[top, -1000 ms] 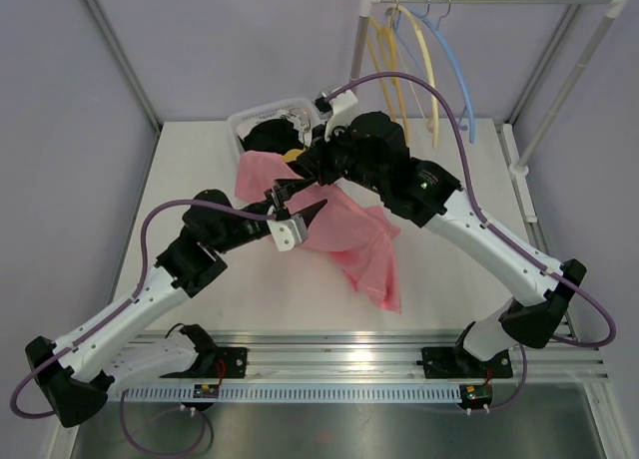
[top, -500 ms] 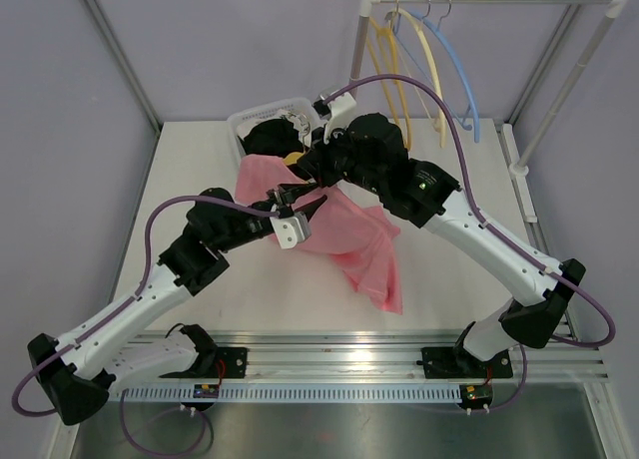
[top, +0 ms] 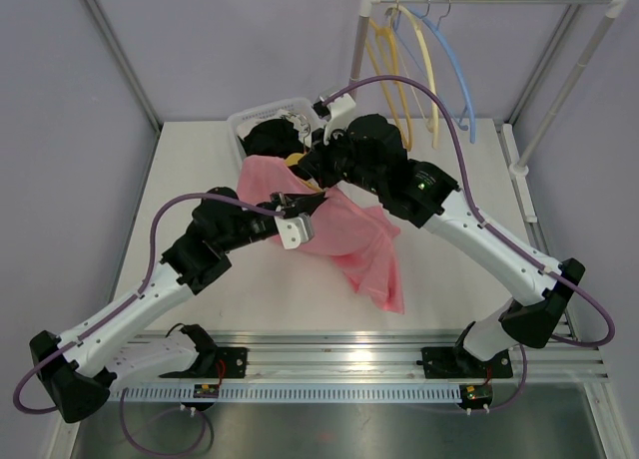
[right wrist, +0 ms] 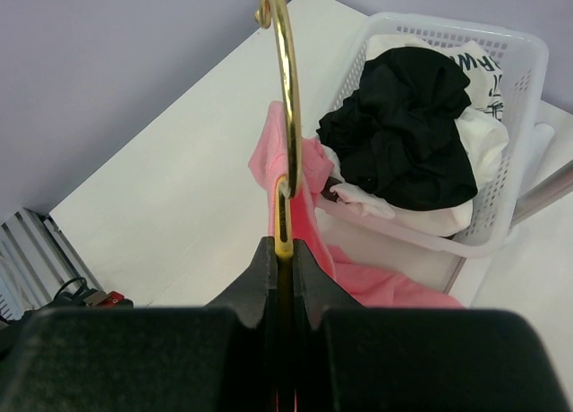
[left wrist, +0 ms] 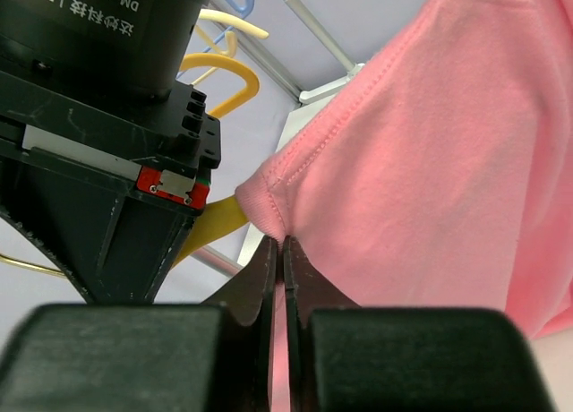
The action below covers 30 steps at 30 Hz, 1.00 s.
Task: Remove the t-shirt from the hanger
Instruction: Remove the tshirt from the hanger
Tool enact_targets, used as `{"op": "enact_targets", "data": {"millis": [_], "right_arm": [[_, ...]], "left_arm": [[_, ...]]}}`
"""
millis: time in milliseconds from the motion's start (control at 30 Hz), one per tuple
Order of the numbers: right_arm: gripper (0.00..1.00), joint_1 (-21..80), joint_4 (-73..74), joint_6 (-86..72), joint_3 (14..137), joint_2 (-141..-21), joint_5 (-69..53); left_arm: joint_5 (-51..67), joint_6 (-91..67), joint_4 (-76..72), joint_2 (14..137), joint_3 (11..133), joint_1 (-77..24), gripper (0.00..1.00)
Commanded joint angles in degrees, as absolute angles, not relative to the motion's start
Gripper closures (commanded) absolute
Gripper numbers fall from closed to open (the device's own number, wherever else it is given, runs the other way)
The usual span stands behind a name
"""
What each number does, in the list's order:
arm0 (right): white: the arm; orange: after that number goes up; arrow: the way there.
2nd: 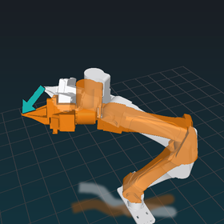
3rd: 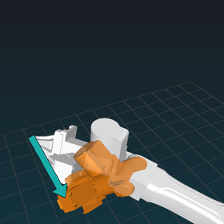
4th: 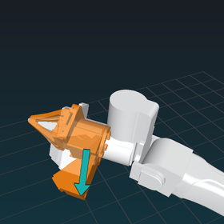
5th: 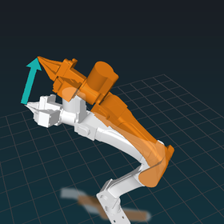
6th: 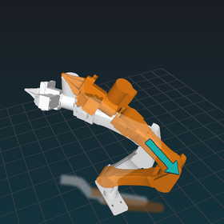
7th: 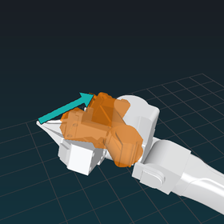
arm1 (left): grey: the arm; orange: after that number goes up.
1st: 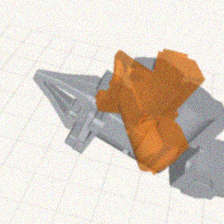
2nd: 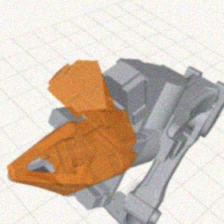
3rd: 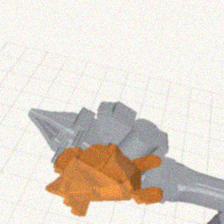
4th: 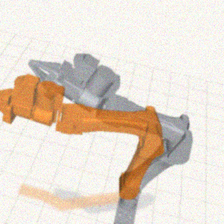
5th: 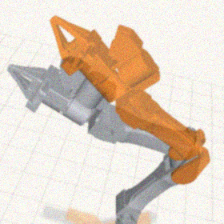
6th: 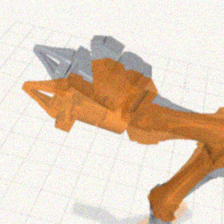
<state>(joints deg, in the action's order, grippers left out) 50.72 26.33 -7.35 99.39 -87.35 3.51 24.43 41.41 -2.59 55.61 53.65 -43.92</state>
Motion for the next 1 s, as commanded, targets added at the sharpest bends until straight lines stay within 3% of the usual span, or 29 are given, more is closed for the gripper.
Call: {"op": "enact_targets", "data": {"millis": [0,367,667,967], "right_arm": [[1.00,50.7,22.9,-7.5,100.0,-84.9,3.4],[1.00,50.7,27.4,-6.2,104.8,-89.5,8.0],[1.00,50.7,26.7,-7.2,106.5,-91.7,7.5],[1.00,50.8,27.2,-7.4,109.1,-94.6,6.8]], "left_arm": [[25.0,41.4,-3.9,55.7,56.1,-43.9,1.00],[22.4,43.8,-1.2,52.5,62.1,-43.9,1.00],[34.1,38.2,4.3,54.1,66.6,-44.3,1.00],[35.7,36.4,2.9,56.5,65.2,-47.9,1.00]]}}
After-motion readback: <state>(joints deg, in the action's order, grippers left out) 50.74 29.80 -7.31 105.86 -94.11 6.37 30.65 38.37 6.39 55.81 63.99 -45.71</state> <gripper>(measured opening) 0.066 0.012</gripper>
